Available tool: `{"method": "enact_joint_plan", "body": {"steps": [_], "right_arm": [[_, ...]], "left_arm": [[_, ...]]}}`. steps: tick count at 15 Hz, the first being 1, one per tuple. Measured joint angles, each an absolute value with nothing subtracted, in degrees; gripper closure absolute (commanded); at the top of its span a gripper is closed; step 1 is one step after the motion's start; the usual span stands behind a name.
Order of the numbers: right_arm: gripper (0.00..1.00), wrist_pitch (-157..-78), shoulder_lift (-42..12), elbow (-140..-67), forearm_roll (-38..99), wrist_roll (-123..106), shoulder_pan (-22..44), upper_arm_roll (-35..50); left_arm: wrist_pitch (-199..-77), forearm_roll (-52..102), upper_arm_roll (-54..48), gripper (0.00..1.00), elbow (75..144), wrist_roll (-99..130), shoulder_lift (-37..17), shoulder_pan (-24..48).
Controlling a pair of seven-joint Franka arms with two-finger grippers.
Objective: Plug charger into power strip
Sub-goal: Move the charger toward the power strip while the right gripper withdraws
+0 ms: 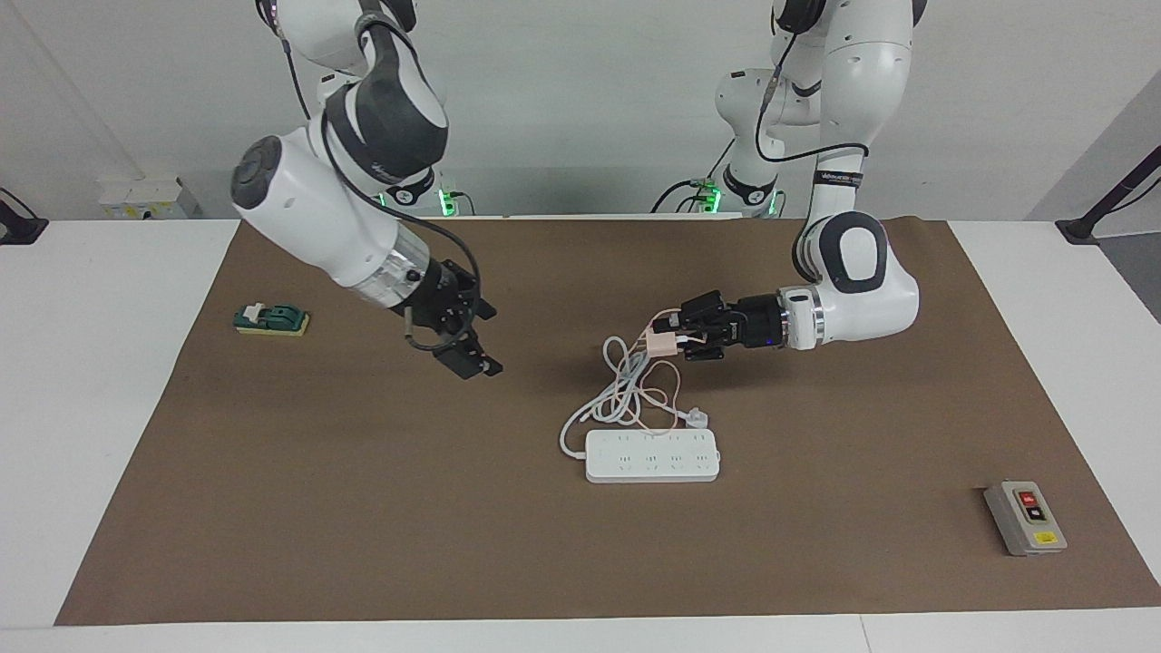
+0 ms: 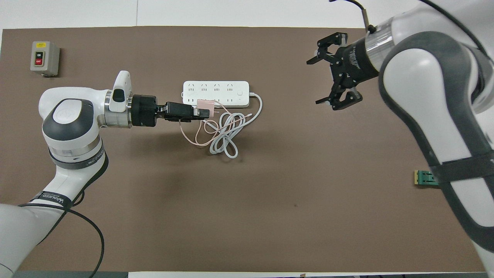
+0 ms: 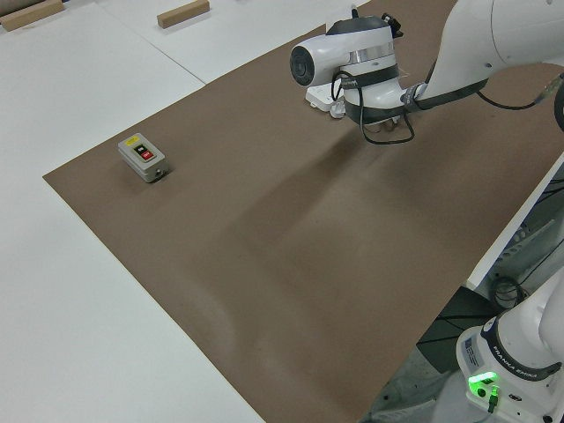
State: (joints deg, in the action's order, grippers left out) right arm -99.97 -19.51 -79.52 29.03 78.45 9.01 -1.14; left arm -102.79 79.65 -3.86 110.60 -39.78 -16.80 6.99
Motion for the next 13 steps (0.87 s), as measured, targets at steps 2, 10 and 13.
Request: {"method": "enact_joint_plan", "body": {"steps": [2,10,13], "right_arm": [[0.0,-97.0,-19.1,-78.3,24.4,69.1,7.0,-1.2],[0.0,-93.4,-15.9,-77.5,9.6,37.5,5.0,-1.2],[0.0,-93.1,-14.9,-77.5,6.2,26.7,3.8,-1.2]], "left_arm": [[-102.8,74.5,-3.8,1.0,108.9,-39.8,-16.8,6.2],[-102.6,51.8,-4.1,1.0,101.0,-39.7,-16.7,4.9],[-102.6,44.8,-4.6,1.0,99.0,-39.7,-16.7,5.5]]}}
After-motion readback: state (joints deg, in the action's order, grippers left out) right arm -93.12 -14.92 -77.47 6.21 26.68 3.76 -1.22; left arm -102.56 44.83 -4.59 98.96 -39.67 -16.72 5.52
